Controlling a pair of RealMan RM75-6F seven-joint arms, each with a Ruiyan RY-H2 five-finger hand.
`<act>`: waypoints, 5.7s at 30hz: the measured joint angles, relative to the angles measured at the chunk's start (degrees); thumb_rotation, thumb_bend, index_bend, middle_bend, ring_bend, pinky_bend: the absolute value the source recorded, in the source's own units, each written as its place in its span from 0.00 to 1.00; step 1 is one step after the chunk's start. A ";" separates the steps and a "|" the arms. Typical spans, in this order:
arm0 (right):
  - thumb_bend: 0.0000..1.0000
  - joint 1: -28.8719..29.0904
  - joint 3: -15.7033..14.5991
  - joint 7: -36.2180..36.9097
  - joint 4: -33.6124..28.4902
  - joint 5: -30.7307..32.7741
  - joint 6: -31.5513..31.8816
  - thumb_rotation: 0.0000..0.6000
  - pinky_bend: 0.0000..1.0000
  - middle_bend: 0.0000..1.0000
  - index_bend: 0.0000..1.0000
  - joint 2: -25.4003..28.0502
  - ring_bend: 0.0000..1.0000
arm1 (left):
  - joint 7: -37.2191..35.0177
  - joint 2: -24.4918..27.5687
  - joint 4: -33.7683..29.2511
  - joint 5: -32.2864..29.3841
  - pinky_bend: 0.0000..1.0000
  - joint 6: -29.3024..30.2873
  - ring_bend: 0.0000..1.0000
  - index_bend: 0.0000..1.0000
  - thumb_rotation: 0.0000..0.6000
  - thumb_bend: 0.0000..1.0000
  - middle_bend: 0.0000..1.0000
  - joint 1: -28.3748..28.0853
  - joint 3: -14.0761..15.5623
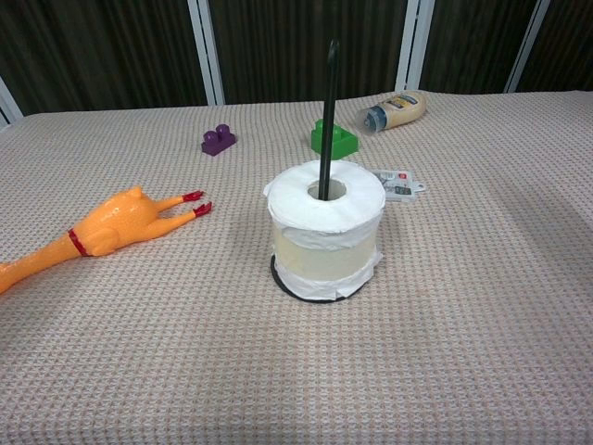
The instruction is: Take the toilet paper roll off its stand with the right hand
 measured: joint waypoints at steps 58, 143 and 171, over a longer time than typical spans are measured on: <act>0.06 30.20 9.68 -19.49 -16.50 22.29 -32.97 1.00 0.02 0.00 0.00 -16.94 0.00 | -1.33 0.88 0.90 7.37 0.36 2.70 0.16 0.17 1.00 0.55 0.17 1.18 2.91; 0.12 13.51 6.43 -4.99 -24.65 0.55 -10.46 1.00 0.66 0.52 0.66 7.66 0.46 | -0.14 0.48 1.62 10.58 0.37 1.88 0.16 0.17 1.00 0.55 0.17 1.20 4.10; 0.11 17.56 -2.48 22.52 4.15 -6.11 -15.78 1.00 0.07 0.00 0.00 -2.68 0.00 | 0.16 0.45 1.59 9.89 0.37 1.69 0.16 0.17 1.00 0.55 0.17 1.27 3.94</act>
